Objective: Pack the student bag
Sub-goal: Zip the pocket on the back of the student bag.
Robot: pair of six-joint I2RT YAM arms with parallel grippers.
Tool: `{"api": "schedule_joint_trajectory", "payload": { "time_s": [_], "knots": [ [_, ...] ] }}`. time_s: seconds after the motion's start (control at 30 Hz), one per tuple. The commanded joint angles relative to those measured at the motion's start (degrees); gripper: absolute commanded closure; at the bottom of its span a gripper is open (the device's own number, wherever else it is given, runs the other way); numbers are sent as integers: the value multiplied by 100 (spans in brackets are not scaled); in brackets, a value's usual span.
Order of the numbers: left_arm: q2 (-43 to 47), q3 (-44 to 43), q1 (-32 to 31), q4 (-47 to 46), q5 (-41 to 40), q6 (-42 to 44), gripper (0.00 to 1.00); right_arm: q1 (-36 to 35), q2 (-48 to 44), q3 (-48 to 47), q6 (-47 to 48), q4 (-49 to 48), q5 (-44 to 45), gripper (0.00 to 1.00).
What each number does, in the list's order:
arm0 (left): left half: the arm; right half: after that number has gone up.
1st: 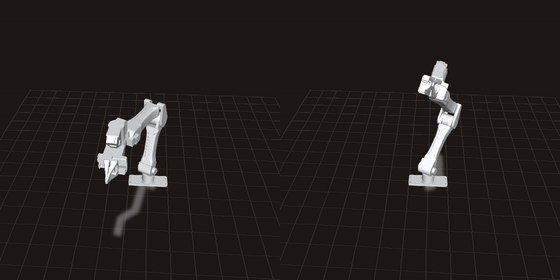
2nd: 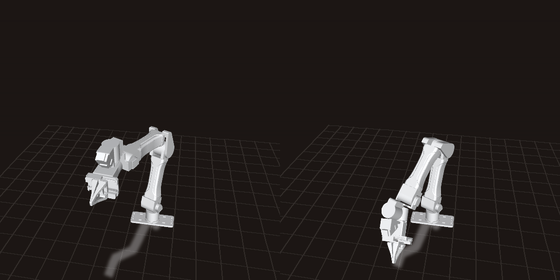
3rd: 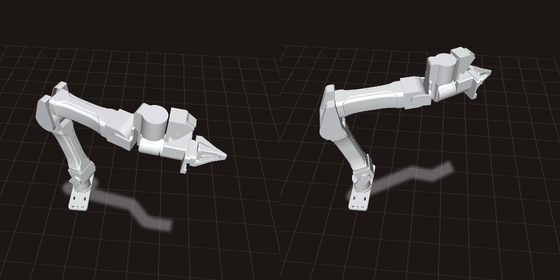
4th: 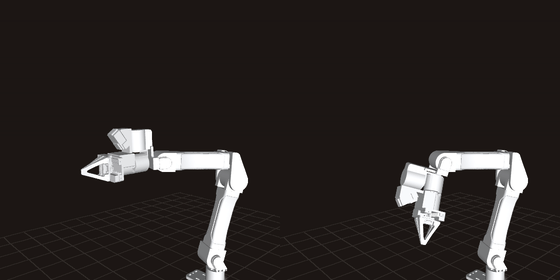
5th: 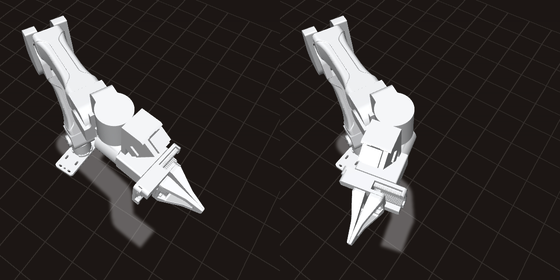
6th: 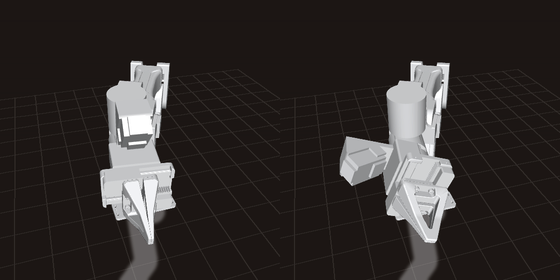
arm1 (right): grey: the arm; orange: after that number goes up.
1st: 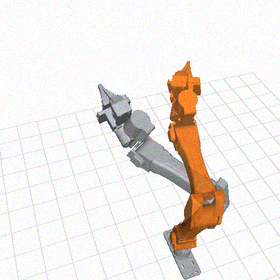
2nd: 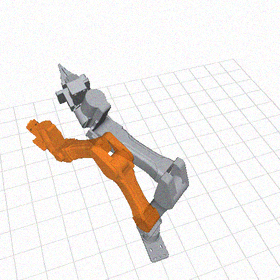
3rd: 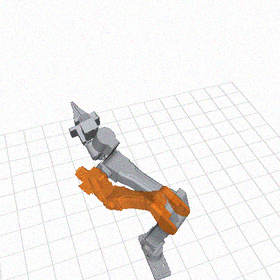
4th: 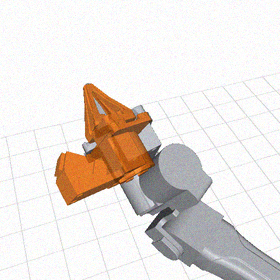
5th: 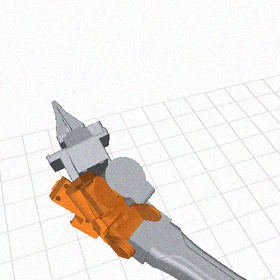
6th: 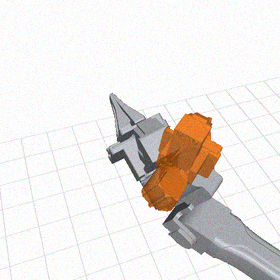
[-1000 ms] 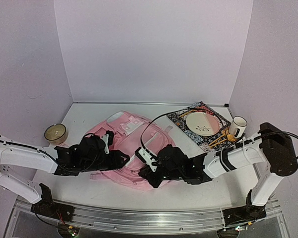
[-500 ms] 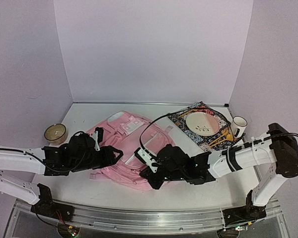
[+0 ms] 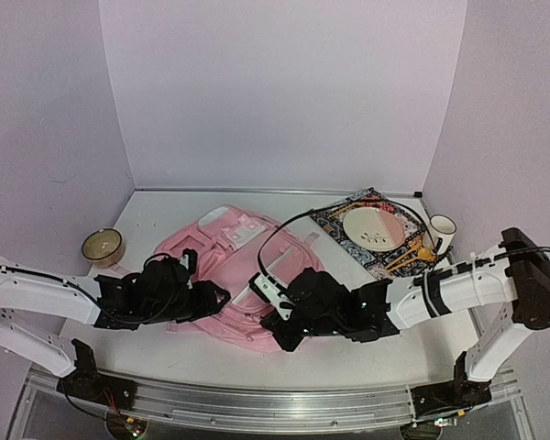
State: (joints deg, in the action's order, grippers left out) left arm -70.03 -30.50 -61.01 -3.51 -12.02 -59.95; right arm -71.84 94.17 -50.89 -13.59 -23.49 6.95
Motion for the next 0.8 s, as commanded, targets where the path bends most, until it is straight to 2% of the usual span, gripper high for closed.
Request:
{"api": "schedule_joint_trajectory", "payload": {
  "time_s": [0.0, 0.13, 0.2, 0.5, 0.67, 0.77],
  "knots": [
    [-214, -103, 11, -353, 41, 175, 71, -41, -480, -101, -140, 586, 368, 100],
    [-147, -71, 63, -161, -164, 336, 95, -41, -813, 70, -171, 917, 765, 100],
    [-79, -43, 157, 20, -252, 424, 100, -40, -978, 138, -191, 1089, 949, 100],
    [233, -4, 1011, 596, -10, 1193, 100, -13, -1380, 381, -546, 1810, 1557, 100],
    [12, -276, 1398, 931, 156, 2033, 100, 21, -1523, 476, -815, 1975, 1684, 100],
    [-239, -490, 1758, 1205, 239, 2441, 100, 21, -1567, 407, -817, 2023, 1449, 100]
  ]
}}
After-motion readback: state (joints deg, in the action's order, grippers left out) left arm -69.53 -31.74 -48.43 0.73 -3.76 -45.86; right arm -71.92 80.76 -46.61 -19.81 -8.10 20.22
